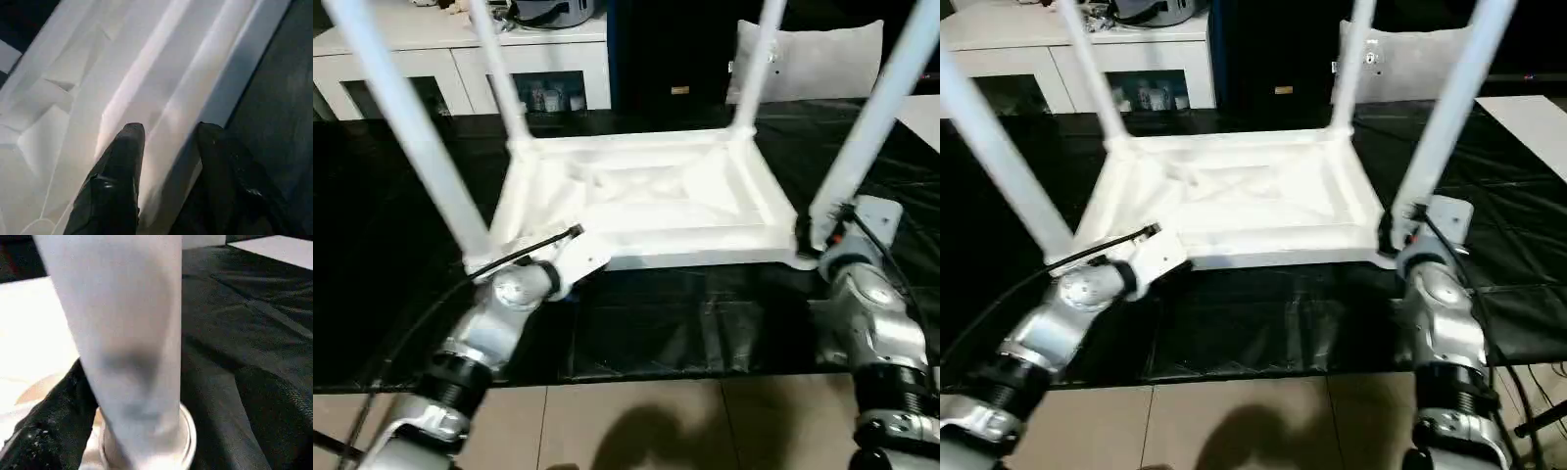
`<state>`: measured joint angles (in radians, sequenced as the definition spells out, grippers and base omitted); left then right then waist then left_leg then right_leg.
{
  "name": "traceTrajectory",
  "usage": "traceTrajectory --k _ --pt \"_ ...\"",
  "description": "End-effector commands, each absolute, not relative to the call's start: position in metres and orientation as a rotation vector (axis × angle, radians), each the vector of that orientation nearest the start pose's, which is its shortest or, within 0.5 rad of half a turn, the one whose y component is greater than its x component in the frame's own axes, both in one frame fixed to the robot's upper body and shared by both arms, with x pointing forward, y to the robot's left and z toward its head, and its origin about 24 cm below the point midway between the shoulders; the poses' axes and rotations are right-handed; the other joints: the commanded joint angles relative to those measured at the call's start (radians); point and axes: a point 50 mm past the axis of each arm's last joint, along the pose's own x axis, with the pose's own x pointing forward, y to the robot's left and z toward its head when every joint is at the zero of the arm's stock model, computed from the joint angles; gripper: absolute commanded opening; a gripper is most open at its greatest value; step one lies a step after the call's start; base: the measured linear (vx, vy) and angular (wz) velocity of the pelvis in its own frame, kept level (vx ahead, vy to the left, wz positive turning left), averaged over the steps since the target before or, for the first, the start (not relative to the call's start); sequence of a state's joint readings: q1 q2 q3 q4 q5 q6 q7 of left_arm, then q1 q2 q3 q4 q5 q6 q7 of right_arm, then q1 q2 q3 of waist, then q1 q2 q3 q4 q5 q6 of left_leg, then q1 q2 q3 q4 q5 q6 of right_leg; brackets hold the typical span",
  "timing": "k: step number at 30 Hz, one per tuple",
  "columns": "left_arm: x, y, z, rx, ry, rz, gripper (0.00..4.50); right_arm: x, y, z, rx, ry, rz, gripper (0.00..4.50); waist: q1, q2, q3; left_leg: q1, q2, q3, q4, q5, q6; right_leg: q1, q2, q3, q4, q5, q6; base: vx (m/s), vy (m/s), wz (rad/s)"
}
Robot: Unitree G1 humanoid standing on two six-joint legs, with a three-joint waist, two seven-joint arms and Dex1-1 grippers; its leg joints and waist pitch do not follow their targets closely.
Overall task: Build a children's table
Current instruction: Rotate table base
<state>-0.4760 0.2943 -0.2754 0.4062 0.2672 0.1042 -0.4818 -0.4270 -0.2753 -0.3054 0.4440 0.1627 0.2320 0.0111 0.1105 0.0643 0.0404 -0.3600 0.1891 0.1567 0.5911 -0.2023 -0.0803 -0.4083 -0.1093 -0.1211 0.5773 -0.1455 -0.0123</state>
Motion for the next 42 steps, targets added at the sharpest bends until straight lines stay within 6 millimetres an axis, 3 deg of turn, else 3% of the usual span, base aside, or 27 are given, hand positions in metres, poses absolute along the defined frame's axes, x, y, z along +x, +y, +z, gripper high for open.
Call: traceTrajectory --k 1,3,4,6,10,13,15,19,22,24,25,28,29,31,39,40,42 --pt "0.328 0.133 0.060 0.597 0.179 -0.587 1.92 0.321 -0.256 0.067 0.017 0.142 -0.211 4.50 -0.004 -0.009 -0.070 -0.006 0.019 0.003 -0.064 -0.159 0.051 0.062 -0.042 0.043 -0.061 -0.276 -0.142 0.000 0.000 0.00" --pt "0.327 0.136 0.061 0.514 0.175 -0.530 2.10 0.320 -0.250 0.070 -0.003 0.114 -0.158 4.50 -0.006 -0.004 -0.068 -0.007 0.019 0.003 -0.065 -0.164 0.055 0.061 -0.040 0.042 -0.063 -0.297 -0.137 0.000 0.000 0.00" --pt "0.325 0.138 0.061 0.470 0.172 -0.505 2.21 0.318 -0.247 0.071 -0.001 0.100 -0.142 4.50 -0.008 -0.009 -0.065 -0.009 0.021 0.003 -0.065 -0.175 0.058 0.062 -0.041 0.041 -0.067 -0.311 -0.134 0.000 0.000 0.00" --pt "0.315 0.144 0.060 0.383 0.161 -0.445 2.27 0.310 -0.241 0.074 0.011 0.059 -0.106 4.50 -0.012 -0.008 -0.065 -0.010 0.022 0.002 -0.066 -0.178 0.066 0.061 -0.040 0.040 -0.069 -0.331 -0.128 0.000 0.000 0.00" --pt "0.298 0.154 0.055 0.324 0.155 -0.345 2.69 0.295 -0.229 0.070 0.022 0.062 -0.077 4.50 -0.023 -0.011 -0.058 -0.011 0.022 0.001 -0.072 -0.213 0.069 0.056 -0.035 0.038 -0.080 -0.405 -0.095 0.000 0.000 0.00" --pt "0.287 0.163 0.052 0.275 0.158 -0.239 2.86 0.285 -0.220 0.066 0.022 0.081 -0.041 4.50 -0.027 -0.006 -0.057 -0.009 0.022 0.000 -0.074 -0.232 0.068 0.050 -0.031 0.038 -0.084 -0.432 -0.077 0.000 0.000 0.00" --pt "0.279 0.169 0.050 0.229 0.166 -0.172 3.09 0.277 -0.210 0.063 0.014 0.097 0.006 4.50 -0.027 -0.012 -0.055 -0.011 0.022 0.001 -0.075 -0.249 0.066 0.049 -0.032 0.037 -0.092 -0.464 -0.060 0.000 0.000 0.00" --pt "0.260 0.175 0.049 0.183 0.141 -0.146 3.36 0.262 -0.183 0.054 0.049 0.125 0.180 4.50 -0.025 -0.010 -0.049 -0.015 0.021 -0.003 -0.078 -0.286 0.066 0.043 -0.033 0.037 -0.102 -0.529 -0.025 0.000 0.000 0.00" --pt "0.253 0.191 0.044 0.124 0.157 -0.016 3.58 0.258 -0.168 0.049 -0.003 0.149 0.308 4.50 -0.028 -0.009 -0.045 -0.014 0.017 -0.005 -0.077 -0.327 0.057 0.038 -0.028 0.030 -0.110 -0.572 -0.002 0.000 0.000 0.00" --pt "0.252 0.197 0.043 0.117 0.154 0.036 3.80 0.259 -0.163 0.049 -0.004 0.156 0.339 4.50 -0.028 -0.011 -0.044 -0.012 0.015 -0.005 -0.077 -0.336 0.054 0.035 -0.028 0.030 -0.114 -0.589 0.013 0.000 0.000 0.00" --pt "0.252 0.200 0.043 0.109 0.150 0.060 3.80 0.260 -0.160 0.050 0.008 0.159 0.362 4.50 -0.029 -0.018 -0.046 -0.013 0.017 -0.007 -0.078 -0.330 0.055 0.037 -0.027 0.030 -0.115 -0.581 0.017 0.000 0.000 0.00" --pt "0.254 0.205 0.045 0.100 0.138 0.127 4.11 0.262 -0.154 0.051 0.014 0.176 0.418 4.50 -0.025 -0.014 -0.047 -0.015 0.022 -0.009 -0.080 -0.307 0.057 0.039 -0.028 0.035 -0.108 -0.530 0.006 0.000 0.000 0.00" --pt "0.255 0.206 0.046 0.097 0.134 0.140 4.23 0.262 -0.154 0.050 0.007 0.186 0.423 4.50 -0.025 -0.021 -0.047 -0.013 0.023 -0.009 -0.080 -0.306 0.056 0.039 -0.029 0.036 -0.108 -0.518 0.000 0.000 0.000 0.00" --pt "0.257 0.207 0.049 0.093 0.123 0.176 4.38 0.263 -0.155 0.048 -0.009 0.203 0.438 4.50 -0.020 -0.015 -0.051 -0.013 0.026 -0.010 -0.081 -0.290 0.053 0.042 -0.030 0.040 -0.100 -0.480 -0.013 0.000 0.000 0.00" --pt "0.272 0.208 0.051 0.059 0.106 0.185 4.47 0.267 -0.163 0.040 -0.048 0.265 0.420 4.50 -0.013 -0.023 -0.057 -0.020 0.024 -0.008 -0.074 -0.204 0.065 0.053 -0.033 0.047 -0.086 -0.367 -0.061 0.000 0.000 0.00" --pt "0.284 0.210 0.055 0.049 0.092 0.204 4.47 0.268 -0.165 0.039 -0.015 0.267 0.411 4.50 -0.011 -0.008 -0.057 -0.016 0.022 -0.008 -0.073 -0.203 0.063 0.049 -0.031 0.047 -0.085 -0.364 -0.063 0.000 0.000 0.00" --pt "0.291 0.212 0.058 0.043 0.090 0.224 4.47 0.269 -0.167 0.037 -0.059 0.276 0.403 4.50 -0.010 -0.007 -0.058 -0.010 0.024 -0.009 -0.072 -0.212 0.058 0.049 -0.031 0.047 -0.086 -0.357 -0.065 0.000 0.000 0.00"
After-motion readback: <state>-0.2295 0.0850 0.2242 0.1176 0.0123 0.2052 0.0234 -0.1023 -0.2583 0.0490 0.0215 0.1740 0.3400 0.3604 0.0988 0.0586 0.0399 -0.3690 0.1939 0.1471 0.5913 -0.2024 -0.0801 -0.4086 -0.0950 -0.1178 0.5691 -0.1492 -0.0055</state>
